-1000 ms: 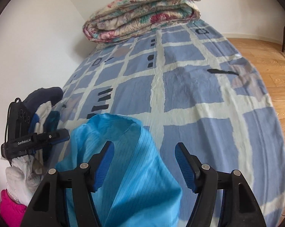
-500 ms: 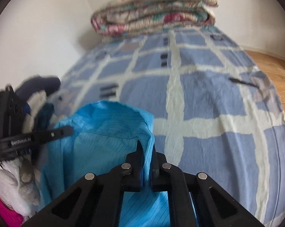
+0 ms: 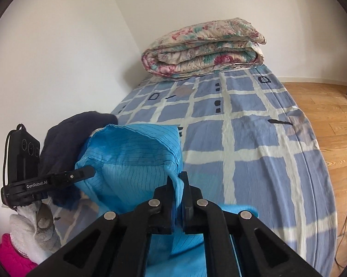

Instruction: Fold large clothes

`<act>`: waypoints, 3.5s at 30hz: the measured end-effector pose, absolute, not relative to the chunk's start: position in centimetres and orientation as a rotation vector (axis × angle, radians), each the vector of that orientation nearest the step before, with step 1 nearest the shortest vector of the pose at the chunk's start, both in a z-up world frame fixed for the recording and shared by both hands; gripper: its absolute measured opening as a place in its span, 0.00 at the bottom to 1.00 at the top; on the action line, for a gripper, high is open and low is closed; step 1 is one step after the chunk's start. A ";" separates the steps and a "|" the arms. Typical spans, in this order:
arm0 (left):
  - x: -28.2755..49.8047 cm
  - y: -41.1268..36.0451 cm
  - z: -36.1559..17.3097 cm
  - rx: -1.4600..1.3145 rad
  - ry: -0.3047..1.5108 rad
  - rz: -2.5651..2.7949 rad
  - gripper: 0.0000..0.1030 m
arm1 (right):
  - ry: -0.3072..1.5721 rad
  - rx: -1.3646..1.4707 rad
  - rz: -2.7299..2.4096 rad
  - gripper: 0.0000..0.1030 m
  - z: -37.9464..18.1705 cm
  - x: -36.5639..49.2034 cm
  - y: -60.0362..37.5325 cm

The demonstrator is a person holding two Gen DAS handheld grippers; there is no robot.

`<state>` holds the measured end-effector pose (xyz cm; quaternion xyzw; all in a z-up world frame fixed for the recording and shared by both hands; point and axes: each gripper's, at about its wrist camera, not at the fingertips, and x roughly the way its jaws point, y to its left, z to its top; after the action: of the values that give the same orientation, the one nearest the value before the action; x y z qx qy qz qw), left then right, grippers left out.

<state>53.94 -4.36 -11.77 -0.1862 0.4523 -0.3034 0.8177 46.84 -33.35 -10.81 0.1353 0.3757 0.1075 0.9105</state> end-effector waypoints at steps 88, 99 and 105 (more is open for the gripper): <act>28.4 7.4 -22.6 -0.644 1.305 -0.498 0.02 | 1.121 0.713 0.166 0.02 -23.5 14.8 -35.0; 25.3 7.1 -20.5 -0.378 1.252 -0.401 0.34 | 1.171 0.387 0.067 0.26 -21.9 13.7 -33.4; 20.7 6.9 -14.2 -0.344 1.151 -0.555 0.35 | 1.069 0.403 0.214 0.27 -16.4 9.7 -33.2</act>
<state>20.73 6.89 -14.18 -0.1599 0.5345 -0.2576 0.7889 9.70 -33.20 -16.45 0.1903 0.5047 0.1009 0.8360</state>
